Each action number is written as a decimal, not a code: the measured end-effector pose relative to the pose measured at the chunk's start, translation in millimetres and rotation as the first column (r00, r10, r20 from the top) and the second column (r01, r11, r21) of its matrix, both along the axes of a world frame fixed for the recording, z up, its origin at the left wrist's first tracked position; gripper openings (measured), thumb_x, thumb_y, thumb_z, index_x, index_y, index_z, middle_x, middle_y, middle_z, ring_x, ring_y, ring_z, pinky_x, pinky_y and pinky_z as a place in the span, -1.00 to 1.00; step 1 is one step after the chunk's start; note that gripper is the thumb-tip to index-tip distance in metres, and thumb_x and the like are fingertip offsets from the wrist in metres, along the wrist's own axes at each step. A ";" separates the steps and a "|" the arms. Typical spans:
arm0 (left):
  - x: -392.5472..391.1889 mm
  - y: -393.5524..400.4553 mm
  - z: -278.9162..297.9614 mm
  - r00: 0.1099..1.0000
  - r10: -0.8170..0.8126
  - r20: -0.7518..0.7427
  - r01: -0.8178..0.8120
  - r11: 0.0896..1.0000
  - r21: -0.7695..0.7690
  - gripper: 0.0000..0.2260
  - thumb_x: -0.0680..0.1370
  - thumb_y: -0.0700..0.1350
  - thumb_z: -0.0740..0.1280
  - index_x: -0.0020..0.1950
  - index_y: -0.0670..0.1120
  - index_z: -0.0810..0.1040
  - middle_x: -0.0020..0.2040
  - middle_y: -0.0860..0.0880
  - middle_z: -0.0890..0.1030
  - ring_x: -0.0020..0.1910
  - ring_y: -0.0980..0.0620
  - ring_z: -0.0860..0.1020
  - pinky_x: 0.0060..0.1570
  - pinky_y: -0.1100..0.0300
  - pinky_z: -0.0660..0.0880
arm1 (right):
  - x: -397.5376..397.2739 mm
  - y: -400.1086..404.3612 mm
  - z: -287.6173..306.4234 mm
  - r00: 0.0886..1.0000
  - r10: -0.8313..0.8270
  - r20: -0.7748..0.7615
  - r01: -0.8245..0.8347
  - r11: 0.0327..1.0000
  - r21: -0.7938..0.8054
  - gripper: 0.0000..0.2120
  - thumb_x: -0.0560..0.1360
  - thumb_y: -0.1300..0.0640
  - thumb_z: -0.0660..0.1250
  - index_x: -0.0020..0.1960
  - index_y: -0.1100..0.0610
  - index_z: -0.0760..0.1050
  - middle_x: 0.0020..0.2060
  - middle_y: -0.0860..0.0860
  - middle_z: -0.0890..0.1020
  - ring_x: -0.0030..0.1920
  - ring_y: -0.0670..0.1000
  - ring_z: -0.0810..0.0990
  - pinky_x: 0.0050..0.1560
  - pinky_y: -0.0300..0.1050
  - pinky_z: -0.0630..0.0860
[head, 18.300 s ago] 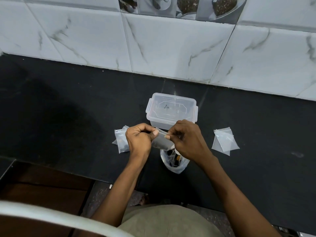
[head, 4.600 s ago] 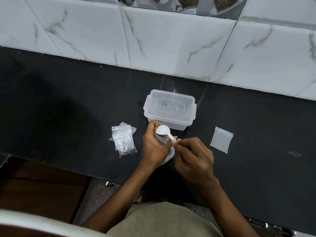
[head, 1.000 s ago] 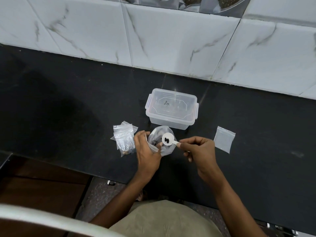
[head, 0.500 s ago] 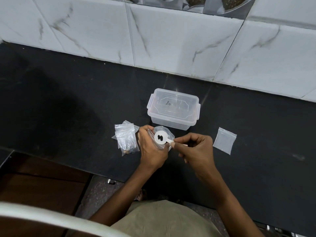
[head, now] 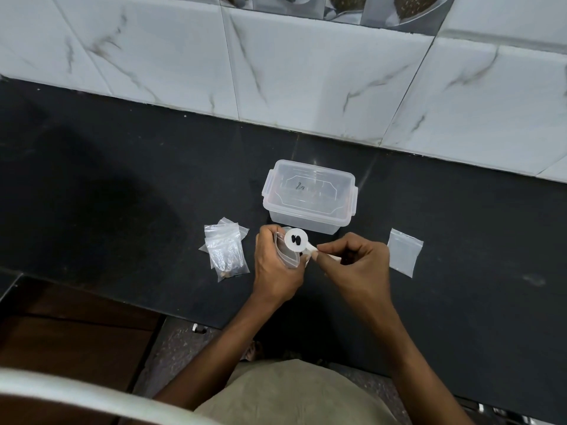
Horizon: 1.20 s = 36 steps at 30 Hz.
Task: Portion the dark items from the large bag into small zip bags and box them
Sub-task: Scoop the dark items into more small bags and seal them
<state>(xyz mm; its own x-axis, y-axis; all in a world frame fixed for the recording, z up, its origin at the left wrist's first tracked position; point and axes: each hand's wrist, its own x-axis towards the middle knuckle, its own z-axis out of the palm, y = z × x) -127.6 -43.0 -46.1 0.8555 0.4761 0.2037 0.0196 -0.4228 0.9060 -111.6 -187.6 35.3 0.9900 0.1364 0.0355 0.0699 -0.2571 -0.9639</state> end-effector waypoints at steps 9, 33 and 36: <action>4.0 -2.0 5.5 0.999 0.003 -0.037 -0.005 0.998 -0.056 -0.47 0.24 -0.07 0.58 0.07 0.05 0.36 -0.05 -0.03 0.52 -0.10 -0.05 0.52 -0.09 -0.08 0.53 | -7.1 10.3 -16.6 0.815 0.222 0.536 -0.036 0.941 -0.336 -0.93 0.42 0.32 0.52 -0.22 0.25 0.67 -0.28 0.03 0.59 -0.34 -0.04 0.53 -0.36 -0.11 0.51; -3.3 27.2 4.2 0.996 0.085 -0.020 -0.086 0.995 -0.053 -0.53 0.38 -0.16 0.56 0.12 -0.03 0.35 -0.02 -0.01 0.49 -0.03 0.01 0.53 -0.03 0.22 0.50 | 9.8 16.1 -63.9 0.992 -0.123 -0.025 0.114 0.967 -0.228 -0.91 0.42 0.22 0.54 -0.16 0.06 0.70 -0.28 -0.13 0.69 -0.24 -0.18 0.66 -0.18 -0.29 0.62; -4.1 29.0 4.6 0.996 0.083 -0.026 -0.084 0.995 -0.046 -0.50 0.37 -0.14 0.58 0.12 0.00 0.34 0.00 0.00 0.48 -0.02 0.03 0.53 -0.03 0.33 0.44 | 13.5 28.8 -75.1 0.995 -0.078 0.065 0.094 0.947 -0.308 -0.92 0.41 0.21 0.55 -0.11 0.10 0.71 -0.22 -0.10 0.68 -0.21 -0.18 0.65 -0.11 -0.25 0.65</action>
<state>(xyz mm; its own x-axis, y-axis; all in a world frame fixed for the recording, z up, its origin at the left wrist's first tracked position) -131.7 -14.0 -41.5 0.8169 0.5542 0.1596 0.0748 -0.3762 0.9235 -98.0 -158.8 -39.8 0.9964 0.0632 0.0561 0.0817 -0.5498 -0.8313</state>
